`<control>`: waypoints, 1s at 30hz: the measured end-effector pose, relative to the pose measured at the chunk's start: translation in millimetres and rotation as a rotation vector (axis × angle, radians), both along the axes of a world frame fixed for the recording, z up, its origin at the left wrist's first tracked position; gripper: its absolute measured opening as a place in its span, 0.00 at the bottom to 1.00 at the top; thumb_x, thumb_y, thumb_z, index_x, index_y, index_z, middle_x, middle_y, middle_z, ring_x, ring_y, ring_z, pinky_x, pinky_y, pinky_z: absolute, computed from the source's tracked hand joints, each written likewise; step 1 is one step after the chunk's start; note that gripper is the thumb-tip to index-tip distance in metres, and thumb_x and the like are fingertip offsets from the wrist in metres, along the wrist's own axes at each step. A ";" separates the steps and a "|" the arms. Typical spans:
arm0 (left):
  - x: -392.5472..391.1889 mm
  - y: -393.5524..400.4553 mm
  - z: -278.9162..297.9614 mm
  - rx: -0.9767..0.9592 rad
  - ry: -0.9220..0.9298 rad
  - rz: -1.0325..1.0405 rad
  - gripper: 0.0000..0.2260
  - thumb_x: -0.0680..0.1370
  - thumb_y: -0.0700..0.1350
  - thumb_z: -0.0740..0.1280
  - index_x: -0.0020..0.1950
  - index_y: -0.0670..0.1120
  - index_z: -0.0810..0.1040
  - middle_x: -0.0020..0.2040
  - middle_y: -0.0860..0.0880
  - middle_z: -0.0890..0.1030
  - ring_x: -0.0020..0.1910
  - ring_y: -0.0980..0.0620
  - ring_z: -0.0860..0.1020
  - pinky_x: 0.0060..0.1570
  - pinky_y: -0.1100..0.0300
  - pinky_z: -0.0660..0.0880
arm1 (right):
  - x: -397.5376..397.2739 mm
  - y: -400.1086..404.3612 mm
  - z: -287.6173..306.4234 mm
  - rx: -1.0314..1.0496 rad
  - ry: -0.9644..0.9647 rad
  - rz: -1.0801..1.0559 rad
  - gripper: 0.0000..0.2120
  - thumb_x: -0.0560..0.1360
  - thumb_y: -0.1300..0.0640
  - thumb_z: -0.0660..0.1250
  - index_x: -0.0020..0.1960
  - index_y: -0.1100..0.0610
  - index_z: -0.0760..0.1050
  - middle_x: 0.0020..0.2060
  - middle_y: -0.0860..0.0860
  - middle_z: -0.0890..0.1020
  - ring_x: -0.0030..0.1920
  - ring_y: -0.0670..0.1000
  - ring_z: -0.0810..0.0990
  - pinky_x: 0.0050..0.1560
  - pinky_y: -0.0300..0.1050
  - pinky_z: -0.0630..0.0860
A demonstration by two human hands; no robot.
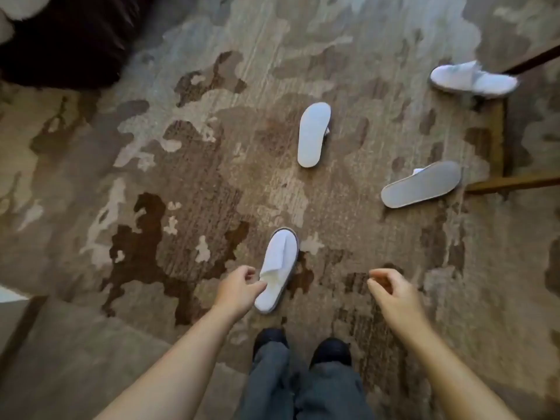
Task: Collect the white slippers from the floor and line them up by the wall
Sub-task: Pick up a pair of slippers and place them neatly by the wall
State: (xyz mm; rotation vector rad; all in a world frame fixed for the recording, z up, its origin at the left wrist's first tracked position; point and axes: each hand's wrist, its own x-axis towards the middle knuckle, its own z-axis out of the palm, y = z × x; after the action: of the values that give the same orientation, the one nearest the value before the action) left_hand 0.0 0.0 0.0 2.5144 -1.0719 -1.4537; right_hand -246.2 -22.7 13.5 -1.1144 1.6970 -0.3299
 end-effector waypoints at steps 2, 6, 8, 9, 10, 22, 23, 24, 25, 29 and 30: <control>-5.6 -7.7 -57.4 -0.033 0.001 -0.022 0.20 0.72 0.47 0.67 0.62 0.43 0.71 0.63 0.43 0.75 0.60 0.46 0.73 0.53 0.58 0.68 | 1.1 -7.8 -59.4 -0.018 0.037 0.010 0.09 0.74 0.59 0.63 0.53 0.58 0.74 0.43 0.51 0.76 0.46 0.50 0.74 0.47 0.43 0.67; -5.5 -16.3 -193.1 -0.056 -0.032 0.002 0.23 0.71 0.48 0.68 0.64 0.43 0.68 0.66 0.43 0.73 0.64 0.45 0.71 0.59 0.54 0.69 | 5.2 -18.8 -192.3 -0.018 0.033 -0.004 0.10 0.74 0.59 0.62 0.55 0.57 0.73 0.45 0.50 0.76 0.46 0.49 0.74 0.48 0.43 0.67; 0.7 -19.6 -256.6 -0.087 -0.053 0.035 0.24 0.70 0.48 0.69 0.64 0.43 0.68 0.66 0.43 0.72 0.63 0.44 0.71 0.56 0.55 0.68 | 6.6 -23.5 -253.5 -0.030 0.031 -0.008 0.11 0.74 0.59 0.63 0.56 0.58 0.72 0.44 0.51 0.76 0.46 0.49 0.73 0.48 0.43 0.67; 4.6 -22.9 -286.5 -0.115 -0.049 0.056 0.24 0.70 0.47 0.69 0.63 0.42 0.68 0.65 0.42 0.73 0.62 0.44 0.71 0.54 0.56 0.67 | 8.4 -27.6 -280.3 -0.038 0.025 -0.015 0.11 0.73 0.60 0.63 0.56 0.59 0.72 0.44 0.51 0.76 0.45 0.49 0.73 0.48 0.43 0.67; 7.7 -27.2 -311.6 -0.129 -0.044 0.082 0.24 0.69 0.46 0.70 0.63 0.41 0.68 0.64 0.41 0.72 0.62 0.43 0.70 0.55 0.56 0.66 | 9.5 -31.9 -305.2 -0.044 0.021 -0.022 0.11 0.73 0.61 0.63 0.56 0.60 0.72 0.44 0.52 0.76 0.45 0.49 0.73 0.48 0.43 0.66; 2.8 -69.3 -375.4 -0.109 -0.206 -0.001 0.25 0.61 0.52 0.75 0.50 0.43 0.71 0.51 0.41 0.74 0.52 0.40 0.72 0.47 0.50 0.70 | 14.1 -46.7 -375.8 -0.049 -0.053 -0.049 0.10 0.73 0.60 0.63 0.54 0.55 0.70 0.40 0.44 0.74 0.43 0.46 0.74 0.42 0.39 0.69; -1.2 -73.7 -369.7 -0.132 -0.145 0.007 0.20 0.62 0.51 0.75 0.45 0.45 0.70 0.45 0.44 0.75 0.46 0.43 0.73 0.39 0.52 0.69 | 11.7 -49.5 -369.2 -0.051 -0.048 -0.048 0.09 0.73 0.60 0.63 0.54 0.54 0.71 0.40 0.45 0.75 0.43 0.45 0.74 0.41 0.37 0.69; -6.1 -79.0 -362.5 -0.154 -0.084 0.012 0.17 0.64 0.49 0.74 0.40 0.47 0.67 0.40 0.47 0.74 0.40 0.46 0.73 0.32 0.55 0.67 | 8.2 -53.9 -361.4 -0.052 -0.046 -0.048 0.09 0.73 0.61 0.63 0.53 0.55 0.71 0.40 0.45 0.75 0.43 0.45 0.74 0.41 0.35 0.69; -10.9 -85.7 -354.0 -0.188 -0.037 0.015 0.16 0.65 0.48 0.73 0.37 0.48 0.65 0.36 0.49 0.72 0.36 0.49 0.71 0.29 0.56 0.64 | 4.2 -60.3 -351.1 -0.056 -0.039 -0.048 0.09 0.73 0.61 0.63 0.53 0.55 0.72 0.40 0.45 0.75 0.43 0.45 0.74 0.41 0.35 0.68; -30.4 -130.6 -302.6 -0.351 0.165 0.037 0.11 0.68 0.43 0.71 0.41 0.48 0.68 0.40 0.46 0.76 0.41 0.45 0.74 0.39 0.52 0.70 | -20.8 -95.8 -294.9 -0.117 0.045 -0.119 0.08 0.73 0.62 0.63 0.52 0.59 0.73 0.40 0.49 0.76 0.43 0.47 0.74 0.40 0.38 0.68; -35.8 -143.5 -287.6 -0.378 0.215 0.037 0.11 0.69 0.42 0.70 0.45 0.48 0.69 0.44 0.46 0.77 0.44 0.45 0.75 0.43 0.51 0.72 | -28.4 -103.2 -279.3 -0.127 0.059 -0.162 0.09 0.73 0.63 0.63 0.53 0.61 0.73 0.42 0.51 0.76 0.44 0.48 0.74 0.43 0.40 0.68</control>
State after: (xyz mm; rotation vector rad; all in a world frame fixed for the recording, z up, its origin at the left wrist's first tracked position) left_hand -35.8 -143.5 -287.6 2.0592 -1.1304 -1.3261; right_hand -274.6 -126.0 -265.8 -1.0896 1.8447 -0.5176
